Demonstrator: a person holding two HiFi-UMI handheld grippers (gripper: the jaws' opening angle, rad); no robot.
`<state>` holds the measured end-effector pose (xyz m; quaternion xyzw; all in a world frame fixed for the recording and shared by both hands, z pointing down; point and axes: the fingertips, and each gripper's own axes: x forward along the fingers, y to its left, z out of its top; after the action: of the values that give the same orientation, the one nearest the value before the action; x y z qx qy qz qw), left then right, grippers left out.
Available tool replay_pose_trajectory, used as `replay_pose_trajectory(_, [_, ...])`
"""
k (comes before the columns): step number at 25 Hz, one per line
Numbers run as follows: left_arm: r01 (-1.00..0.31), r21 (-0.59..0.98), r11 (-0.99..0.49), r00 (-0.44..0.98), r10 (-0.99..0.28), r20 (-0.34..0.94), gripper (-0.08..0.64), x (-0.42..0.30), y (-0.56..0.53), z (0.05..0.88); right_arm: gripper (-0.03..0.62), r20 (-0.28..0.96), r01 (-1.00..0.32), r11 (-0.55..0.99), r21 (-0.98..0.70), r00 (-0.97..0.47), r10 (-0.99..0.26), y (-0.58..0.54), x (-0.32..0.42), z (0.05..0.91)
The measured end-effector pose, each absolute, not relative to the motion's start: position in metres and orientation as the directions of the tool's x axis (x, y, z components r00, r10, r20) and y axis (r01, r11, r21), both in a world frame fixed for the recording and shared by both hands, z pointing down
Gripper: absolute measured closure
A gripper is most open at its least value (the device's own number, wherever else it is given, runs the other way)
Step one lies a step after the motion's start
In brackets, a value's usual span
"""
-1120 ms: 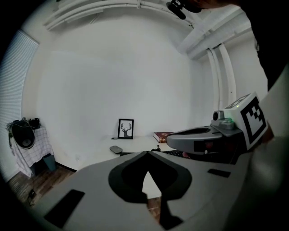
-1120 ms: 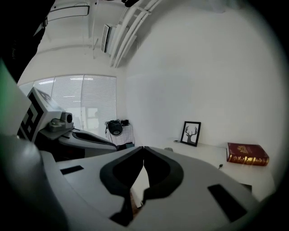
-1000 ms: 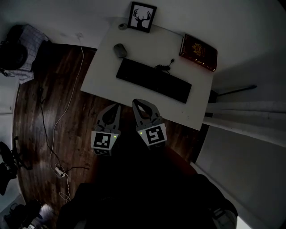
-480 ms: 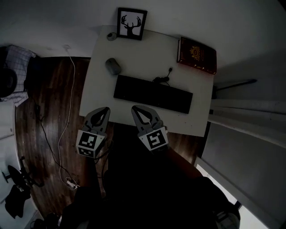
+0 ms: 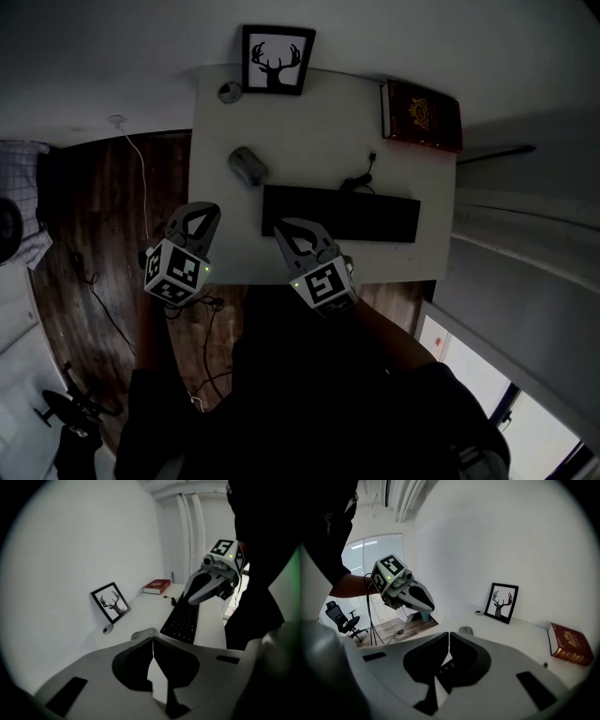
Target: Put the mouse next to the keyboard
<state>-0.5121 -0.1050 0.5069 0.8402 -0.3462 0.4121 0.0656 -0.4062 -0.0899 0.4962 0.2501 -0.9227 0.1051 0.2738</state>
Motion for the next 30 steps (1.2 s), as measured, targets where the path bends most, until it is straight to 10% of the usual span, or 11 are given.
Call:
replay_pose_trajectory(4, [-0.395,-0.200,-0.897,0.409,-0.367,0.835,0.443,-0.528,-0.127,0.542,0.556,0.654,-0.548,0.836,-0.032,-0.644,-0.397,-0.106,-0.427,0.518])
replay_pose_trajectory(7, [-0.215,-0.191,-0.958,0.383,-0.263,0.885,0.350,-0.532,-0.147,0.566,0.391,0.710,-0.568,0.822,-0.036,-0.593,-0.379,-0.114,-0.440,0.544])
replay_pose_trajectory(13, [0.013,-0.154,-0.988,0.399,-0.136,0.907,0.294,-0.514,-0.188,0.598,0.310,0.792,-0.612,0.790,-0.042,-0.503,-0.347,-0.141,-0.456,0.590])
replay_pose_trajectory(30, [0.419,0.031,-0.907,0.251,0.149,0.956,0.227,-0.489,-0.199,0.657,0.275,0.893,-0.624,0.779,-0.063,-0.384,-0.236,-0.186,-0.477,0.656])
